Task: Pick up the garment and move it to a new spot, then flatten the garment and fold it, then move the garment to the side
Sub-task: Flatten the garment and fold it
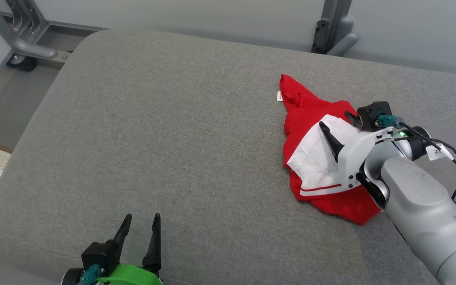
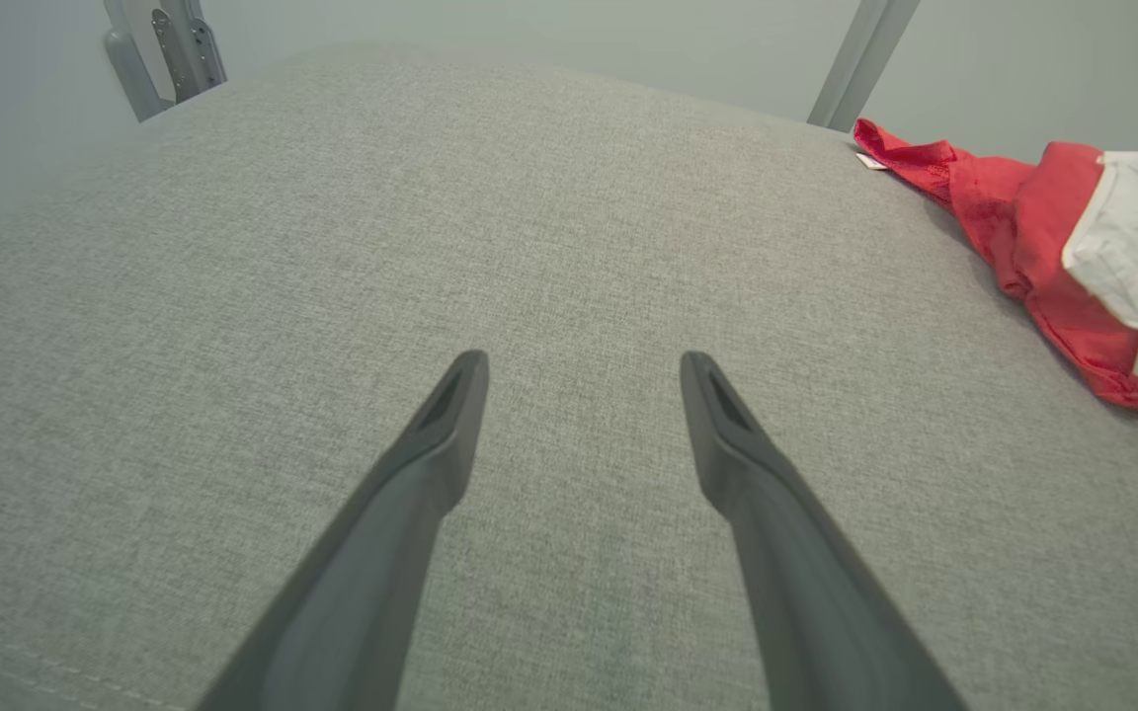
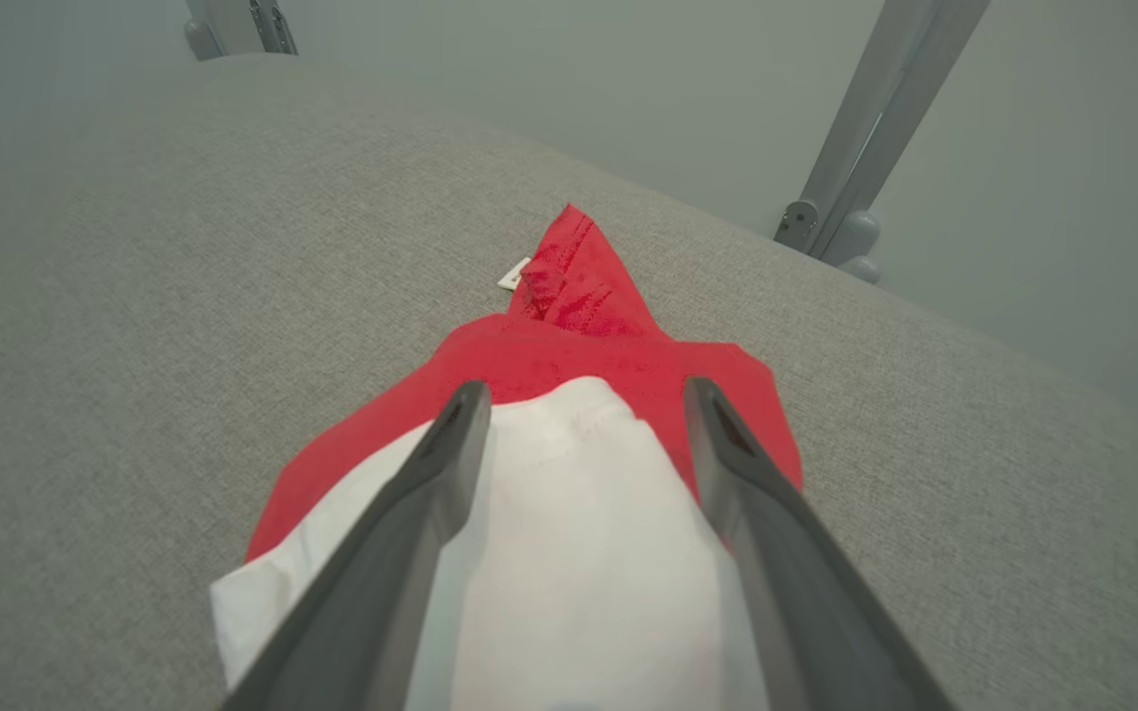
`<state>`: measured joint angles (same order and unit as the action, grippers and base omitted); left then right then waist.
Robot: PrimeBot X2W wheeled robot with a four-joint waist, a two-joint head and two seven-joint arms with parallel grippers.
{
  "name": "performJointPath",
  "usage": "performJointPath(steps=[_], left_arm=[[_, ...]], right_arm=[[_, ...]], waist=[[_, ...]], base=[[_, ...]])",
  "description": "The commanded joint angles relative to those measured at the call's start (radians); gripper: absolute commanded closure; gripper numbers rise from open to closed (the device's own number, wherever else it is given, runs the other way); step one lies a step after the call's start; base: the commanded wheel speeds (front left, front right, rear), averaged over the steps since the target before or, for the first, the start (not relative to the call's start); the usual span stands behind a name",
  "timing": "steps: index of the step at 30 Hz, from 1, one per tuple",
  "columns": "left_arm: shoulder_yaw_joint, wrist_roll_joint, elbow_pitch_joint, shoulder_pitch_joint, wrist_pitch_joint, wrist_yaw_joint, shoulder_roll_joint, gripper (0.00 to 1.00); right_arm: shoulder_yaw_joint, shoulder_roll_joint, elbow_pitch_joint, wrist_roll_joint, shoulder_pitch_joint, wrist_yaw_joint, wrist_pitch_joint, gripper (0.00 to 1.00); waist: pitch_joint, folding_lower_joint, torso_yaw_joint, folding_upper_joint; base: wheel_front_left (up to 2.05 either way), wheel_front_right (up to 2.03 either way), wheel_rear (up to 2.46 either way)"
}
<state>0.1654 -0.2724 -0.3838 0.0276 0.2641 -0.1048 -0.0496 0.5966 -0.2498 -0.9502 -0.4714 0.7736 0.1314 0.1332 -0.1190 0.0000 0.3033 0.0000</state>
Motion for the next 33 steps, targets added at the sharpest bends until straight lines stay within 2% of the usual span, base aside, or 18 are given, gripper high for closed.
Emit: performJointPath(steps=[1,10,12,16,17,19,28,31,33], left_arm=[[0.007,-0.011,0.008,0.019,0.0,0.008,-0.002,0.0],[0.026,-0.015,0.016,0.05,0.0,0.016,-0.002,0.0],[0.025,-0.012,0.019,0.054,0.0,0.015,-0.002,0.0],[0.017,-0.007,0.023,0.05,0.0,0.013,-0.002,0.0],[0.015,-0.006,0.022,0.047,0.0,0.012,-0.002,0.0],[0.013,-0.006,0.019,0.039,0.0,0.01,-0.002,0.0],[-0.002,-0.001,0.011,0.011,0.0,0.004,-0.002,0.0],[-0.019,0.005,0.013,-0.006,0.0,0.001,-0.002,0.0],[-0.027,0.012,0.016,-0.013,0.0,0.001,-0.002,0.0]], right_arm=[[0.014,-0.007,-0.017,-0.006,0.011,-0.001,0.003,0.0],[0.089,-0.008,-0.073,-0.068,0.03,-0.001,0.025,0.0],[0.105,-0.007,-0.074,-0.077,0.033,-0.001,0.047,0.31],[0.138,-0.006,-0.072,-0.093,0.026,-0.001,0.081,0.61],[0.145,-0.005,-0.074,-0.098,0.023,-0.001,0.085,0.82],[0.157,-0.006,-0.075,-0.108,0.019,-0.001,0.095,1.0],[0.168,-0.008,-0.032,-0.142,0.012,-0.001,0.13,1.0],[0.11,-0.017,0.057,-0.133,0.011,-0.001,0.134,1.0],[0.035,-0.03,0.142,-0.109,-0.014,-0.001,0.132,1.0]], waist=[[-0.023,0.0,0.015,0.0],[-0.044,0.0,-0.013,0.0],[-0.043,0.0,-0.018,0.0],[-0.034,0.0,-0.029,0.0],[-0.032,0.0,-0.031,0.0],[-0.027,0.0,-0.037,0.0],[0.015,0.0,-0.063,0.0],[0.047,0.0,-0.084,0.0],[0.068,0.0,-0.101,0.0]], base=[[0.0,0.0,0.0],[0.0,0.0,0.0],[0.0,0.0,0.0],[0.0,0.0,0.0],[0.0,0.0,0.0],[0.0,0.0,0.0],[0.0,0.0,0.0],[0.0,0.0,0.0],[0.0,0.0,0.0]])
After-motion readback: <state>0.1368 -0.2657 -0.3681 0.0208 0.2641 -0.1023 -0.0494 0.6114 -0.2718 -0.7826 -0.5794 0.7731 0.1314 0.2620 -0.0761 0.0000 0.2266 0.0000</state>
